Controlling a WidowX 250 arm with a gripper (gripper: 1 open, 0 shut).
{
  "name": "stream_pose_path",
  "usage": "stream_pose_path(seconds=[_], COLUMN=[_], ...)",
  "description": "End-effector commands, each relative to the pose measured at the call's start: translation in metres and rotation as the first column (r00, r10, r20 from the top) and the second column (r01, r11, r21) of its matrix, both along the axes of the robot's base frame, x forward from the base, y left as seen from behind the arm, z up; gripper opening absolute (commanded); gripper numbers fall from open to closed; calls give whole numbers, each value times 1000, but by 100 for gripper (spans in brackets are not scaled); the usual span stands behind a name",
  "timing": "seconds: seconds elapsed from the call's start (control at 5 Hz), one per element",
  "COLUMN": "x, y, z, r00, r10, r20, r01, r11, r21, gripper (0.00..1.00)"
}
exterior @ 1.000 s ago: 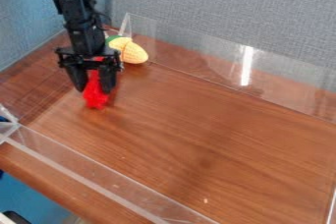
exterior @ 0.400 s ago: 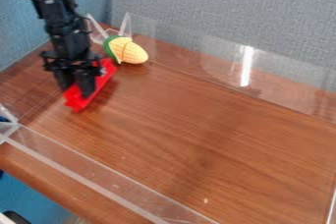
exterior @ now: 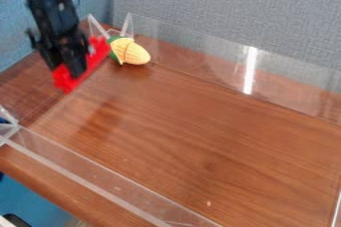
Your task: Put the red object to the right side of the table
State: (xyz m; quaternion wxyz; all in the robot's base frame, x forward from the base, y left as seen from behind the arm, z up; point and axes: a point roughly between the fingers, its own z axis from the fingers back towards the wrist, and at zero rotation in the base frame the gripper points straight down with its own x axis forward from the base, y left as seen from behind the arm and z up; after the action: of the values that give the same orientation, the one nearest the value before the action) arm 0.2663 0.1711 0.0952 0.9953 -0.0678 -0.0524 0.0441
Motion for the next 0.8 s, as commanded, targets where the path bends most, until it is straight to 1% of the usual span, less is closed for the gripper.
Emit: stream_pose_path(seconds=[0.0,0.2,0.4,0.6], x=[4,4,6,13], y=[-11,-25,-45,-71], z=[51,80,94,89], r00=[993,983,974,970], r10=[-25,-56,-101,-158], r20=[116,172,202,186], r01=[22,52,98,157], r11=[999,998,995,987], r21=[35,30,26,23], gripper=[0,0,0,0])
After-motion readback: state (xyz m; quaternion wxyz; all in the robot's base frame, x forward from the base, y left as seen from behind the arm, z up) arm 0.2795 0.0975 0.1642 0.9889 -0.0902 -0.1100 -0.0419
